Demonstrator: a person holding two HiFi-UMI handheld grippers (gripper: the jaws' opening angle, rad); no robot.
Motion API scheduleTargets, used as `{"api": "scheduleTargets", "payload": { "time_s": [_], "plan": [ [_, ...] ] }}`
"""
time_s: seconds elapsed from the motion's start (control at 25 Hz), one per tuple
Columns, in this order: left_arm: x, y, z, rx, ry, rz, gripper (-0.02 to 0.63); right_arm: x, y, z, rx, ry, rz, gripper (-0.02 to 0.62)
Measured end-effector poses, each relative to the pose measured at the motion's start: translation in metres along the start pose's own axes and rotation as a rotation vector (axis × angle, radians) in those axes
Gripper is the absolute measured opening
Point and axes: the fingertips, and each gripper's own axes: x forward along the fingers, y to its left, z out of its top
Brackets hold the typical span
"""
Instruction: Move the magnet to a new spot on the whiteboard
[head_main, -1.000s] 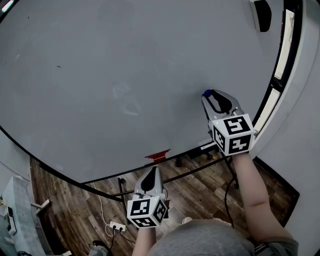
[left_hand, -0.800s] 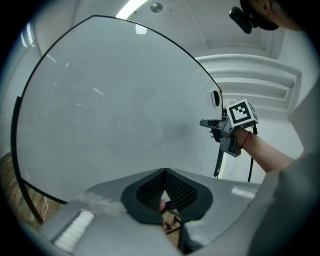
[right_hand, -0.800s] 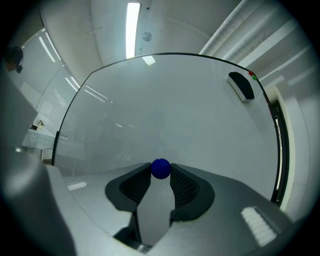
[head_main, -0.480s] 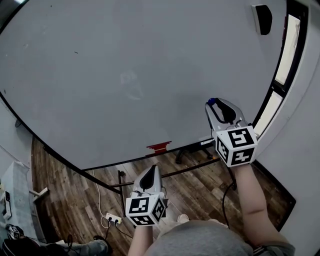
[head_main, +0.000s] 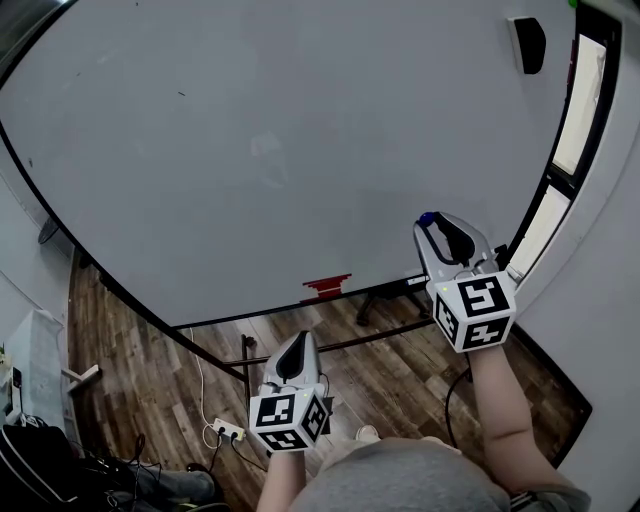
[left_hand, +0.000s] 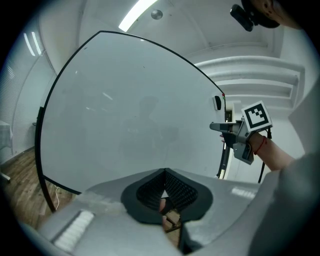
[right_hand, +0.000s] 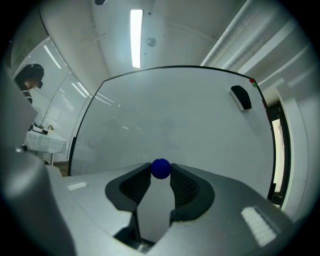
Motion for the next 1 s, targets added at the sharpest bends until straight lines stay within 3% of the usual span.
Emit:
{"api": "scheduleTargets", "payload": {
  "time_s": [0.52, 1.0],
  "plan": [
    [-0.006, 0.023, 0.011, 0.007, -0.027, 0.039, 0.005, 0.018, 0.035, 0.012, -0.032, -0.020, 0.051, 0.123],
    [-0.026, 0.063, 0.011, -0.009, -0.034, 0.145, 0.005, 0.060, 0.099, 0.043, -0.059, -0.079, 0.178, 0.123]
  ]
}}
